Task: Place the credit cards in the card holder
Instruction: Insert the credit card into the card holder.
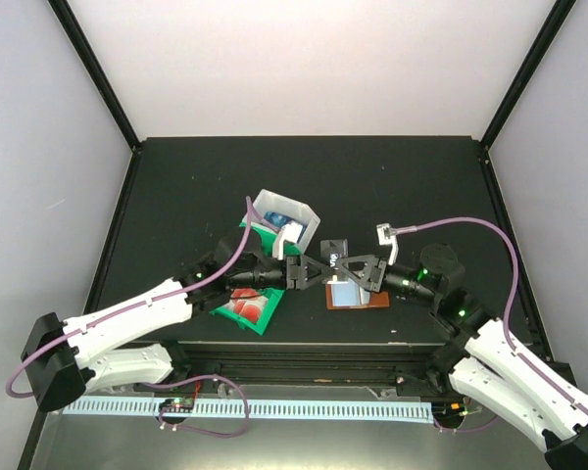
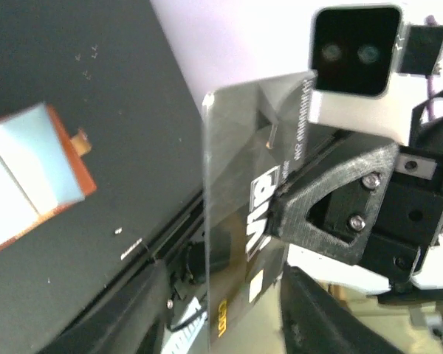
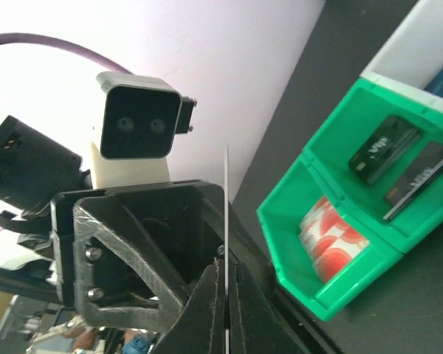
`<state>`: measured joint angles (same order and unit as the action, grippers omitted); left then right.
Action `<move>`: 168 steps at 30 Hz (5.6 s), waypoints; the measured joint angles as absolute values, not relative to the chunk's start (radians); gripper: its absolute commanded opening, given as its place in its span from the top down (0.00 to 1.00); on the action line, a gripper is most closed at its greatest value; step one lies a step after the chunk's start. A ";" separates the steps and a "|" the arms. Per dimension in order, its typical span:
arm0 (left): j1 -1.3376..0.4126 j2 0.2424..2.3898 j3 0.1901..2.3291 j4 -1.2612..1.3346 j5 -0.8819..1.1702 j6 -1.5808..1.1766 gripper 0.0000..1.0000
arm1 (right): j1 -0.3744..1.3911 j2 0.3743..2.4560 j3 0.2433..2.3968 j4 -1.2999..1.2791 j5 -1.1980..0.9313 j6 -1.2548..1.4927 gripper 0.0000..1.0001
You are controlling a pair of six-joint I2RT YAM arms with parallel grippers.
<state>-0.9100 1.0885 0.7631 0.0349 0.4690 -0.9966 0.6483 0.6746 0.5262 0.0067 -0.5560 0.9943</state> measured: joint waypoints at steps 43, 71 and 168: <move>-0.978 1.778 0.963 -0.226 0.156 -0.728 0.73 | 0.311 1.274 0.430 -0.170 -0.548 0.564 0.99; -1.010 1.814 1.045 -0.371 -0.020 -0.674 0.87 | 0.306 1.374 0.421 -0.023 -0.654 0.547 0.99; -1.017 1.810 1.056 -0.400 -0.034 -0.628 0.62 | 0.572 1.486 0.661 -0.244 -0.213 0.569 0.65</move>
